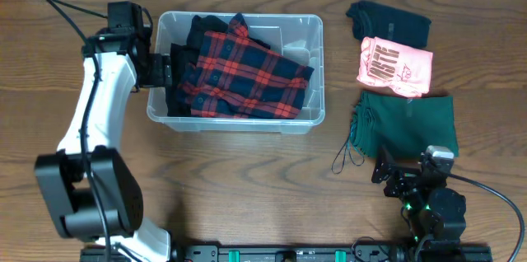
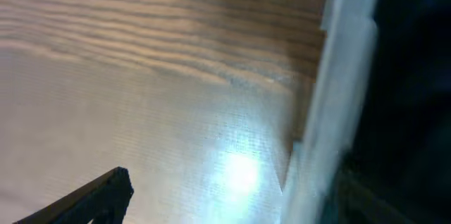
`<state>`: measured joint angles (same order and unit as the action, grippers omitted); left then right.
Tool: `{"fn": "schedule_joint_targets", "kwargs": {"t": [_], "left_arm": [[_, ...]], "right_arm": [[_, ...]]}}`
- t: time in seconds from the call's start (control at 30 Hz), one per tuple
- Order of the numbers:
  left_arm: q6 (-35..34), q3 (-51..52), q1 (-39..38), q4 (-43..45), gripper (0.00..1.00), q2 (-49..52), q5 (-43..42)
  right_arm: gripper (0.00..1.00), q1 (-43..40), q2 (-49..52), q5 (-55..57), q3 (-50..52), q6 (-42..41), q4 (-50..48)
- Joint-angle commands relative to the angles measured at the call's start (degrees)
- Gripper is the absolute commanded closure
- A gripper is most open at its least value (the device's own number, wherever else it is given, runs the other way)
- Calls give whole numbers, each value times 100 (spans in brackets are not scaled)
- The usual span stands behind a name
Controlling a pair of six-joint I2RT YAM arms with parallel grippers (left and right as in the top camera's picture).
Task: Pack container
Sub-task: 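Withdraw the left arm and raise the right gripper toward the pink shirt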
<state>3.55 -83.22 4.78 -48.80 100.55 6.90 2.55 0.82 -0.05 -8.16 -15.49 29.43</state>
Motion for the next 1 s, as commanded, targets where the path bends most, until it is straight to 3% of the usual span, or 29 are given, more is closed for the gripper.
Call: {"fn": "schedule_joint_targets", "kwargs": {"t": [0.0, 0.3, 0.43, 0.6, 0.8, 0.97], "left_arm": [[-385, -595, -7, -273, 5, -933, 111], [-1130, -704, 330, -1097, 2, -2780, 131], [-1204, -704, 629, -1425, 2, -3307, 131], [-1200, -702, 824, -1696, 2, -3683, 131], [-1200, -702, 824, -1698, 2, -3770, 131], [-1200, -702, 824, -1698, 2, -3744, 131]], "right_arm": [[1, 37, -7, 109, 2, 885, 61], [1, 37, -7, -140, 2, 629, -20], [1, 37, -7, -573, 2, -181, -581], [1, 37, 205, -857, -37, -339, -1473], [1, 37, 1486, -833, -855, -334, -1438], [1, -28, 3493, -737, -2302, -44, -623]]}}
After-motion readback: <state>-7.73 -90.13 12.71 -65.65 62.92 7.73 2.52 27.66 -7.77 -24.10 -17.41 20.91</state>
